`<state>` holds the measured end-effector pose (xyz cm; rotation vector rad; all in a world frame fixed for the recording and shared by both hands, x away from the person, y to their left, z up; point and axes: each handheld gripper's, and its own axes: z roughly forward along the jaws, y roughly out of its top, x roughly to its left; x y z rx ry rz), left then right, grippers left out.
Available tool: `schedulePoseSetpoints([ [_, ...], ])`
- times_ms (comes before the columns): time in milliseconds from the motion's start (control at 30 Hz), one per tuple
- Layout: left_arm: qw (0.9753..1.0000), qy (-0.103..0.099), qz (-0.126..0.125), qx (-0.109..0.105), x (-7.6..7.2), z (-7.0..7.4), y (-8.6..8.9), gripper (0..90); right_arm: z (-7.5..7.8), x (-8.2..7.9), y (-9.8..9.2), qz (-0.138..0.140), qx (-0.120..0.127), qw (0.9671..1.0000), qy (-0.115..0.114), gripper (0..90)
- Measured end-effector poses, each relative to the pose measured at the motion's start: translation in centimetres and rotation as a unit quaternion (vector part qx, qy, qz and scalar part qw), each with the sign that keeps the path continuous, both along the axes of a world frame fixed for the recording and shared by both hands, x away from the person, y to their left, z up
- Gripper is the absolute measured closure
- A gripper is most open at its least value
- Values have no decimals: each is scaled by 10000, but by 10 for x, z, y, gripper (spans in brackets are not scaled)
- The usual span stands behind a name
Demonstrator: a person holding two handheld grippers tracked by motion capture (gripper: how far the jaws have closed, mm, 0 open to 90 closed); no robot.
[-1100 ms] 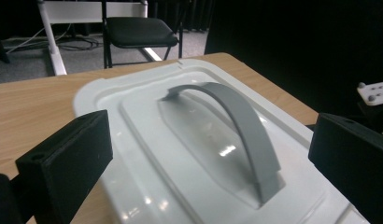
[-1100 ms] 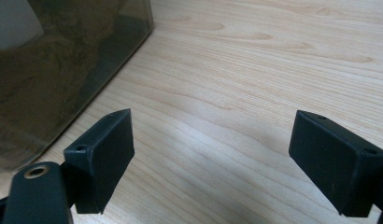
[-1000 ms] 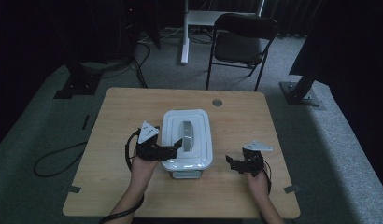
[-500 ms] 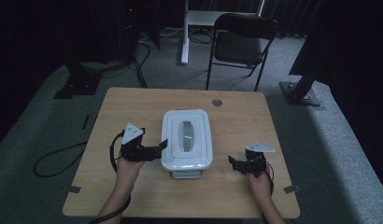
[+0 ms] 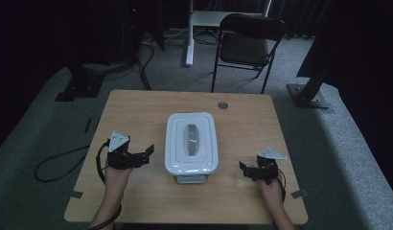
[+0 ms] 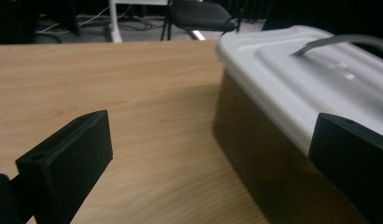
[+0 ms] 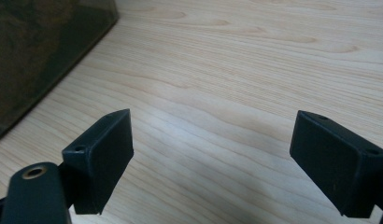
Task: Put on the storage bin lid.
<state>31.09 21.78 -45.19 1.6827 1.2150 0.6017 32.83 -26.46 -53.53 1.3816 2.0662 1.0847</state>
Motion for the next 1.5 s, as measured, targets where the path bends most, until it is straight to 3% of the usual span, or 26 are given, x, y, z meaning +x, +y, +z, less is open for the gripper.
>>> schedulePoseSetpoints([
  [167, 9998, 38, 204, -10, 0, -11, 12, 6, -1, -4, -8, -71, 39, 9999, -87, 125],
  [500, 9974, 328, 584, 250, 4, -41, 35, 6, -5, -8, -22, -473, -58, 9987, -173, 125],
  [700, 9965, 443, 686, 195, 2, -56, 48, 6, -7, -12, -31, -649, -53, 9978, -139, 124],
  [800, 9948, 612, 791, 166, 1, -65, 55, 6, -9, -14, -37, -775, -74, 9969, -140, 124],
  [967, 9928, 693, 907, 357, -2, -78, 63, 6, -12, -15, -45, -958, -32, 9953, -113, 125],
  [1033, 9920, 741, 968, 333, -4, -83, 68, 6, -12, -16, -46, -1016, -53, 9948, -82, 125],
  [1500, 9868, 940, 1253, 423, -22, -97, 93, 6, -14, -25, -58, -1379, -63, 9904, -8, 124],
])
